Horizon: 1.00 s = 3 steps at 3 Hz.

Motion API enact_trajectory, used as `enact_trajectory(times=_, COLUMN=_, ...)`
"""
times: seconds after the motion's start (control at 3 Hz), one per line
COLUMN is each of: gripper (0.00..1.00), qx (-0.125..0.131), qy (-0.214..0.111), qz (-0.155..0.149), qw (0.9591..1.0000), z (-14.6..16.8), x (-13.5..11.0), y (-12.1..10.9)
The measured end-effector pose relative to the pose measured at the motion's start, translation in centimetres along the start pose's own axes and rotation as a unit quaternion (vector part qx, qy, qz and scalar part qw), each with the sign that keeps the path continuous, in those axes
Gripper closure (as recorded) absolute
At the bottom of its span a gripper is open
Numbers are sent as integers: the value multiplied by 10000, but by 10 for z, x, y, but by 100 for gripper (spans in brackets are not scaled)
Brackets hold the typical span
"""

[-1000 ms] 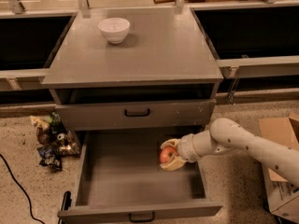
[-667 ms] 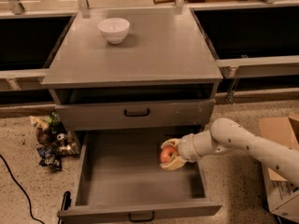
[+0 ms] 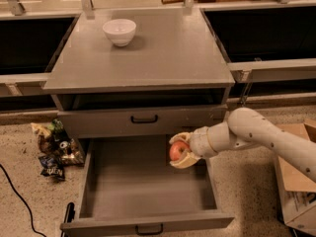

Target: Pick apple from middle drawer and place on counter

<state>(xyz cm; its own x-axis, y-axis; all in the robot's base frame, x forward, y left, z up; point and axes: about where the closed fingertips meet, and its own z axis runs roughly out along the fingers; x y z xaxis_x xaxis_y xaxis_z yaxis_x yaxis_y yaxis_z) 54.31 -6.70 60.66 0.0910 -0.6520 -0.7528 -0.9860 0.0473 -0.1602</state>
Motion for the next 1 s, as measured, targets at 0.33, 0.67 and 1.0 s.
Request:
enact_trajectory(times=0.33, gripper=100, qx=127, qy=126, qz=-422, qw=9989, z=-44, x=-51, y=-12)
enact_trajectory(times=0.67, gripper=100, qx=262, qy=508, qz=-930, qw=9940, z=-79, x=-98, y=-20)
enact_trajectory(times=1.0, gripper=100, qx=262, qy=508, qz=-930, qw=9940, z=-79, x=-98, y=-20)
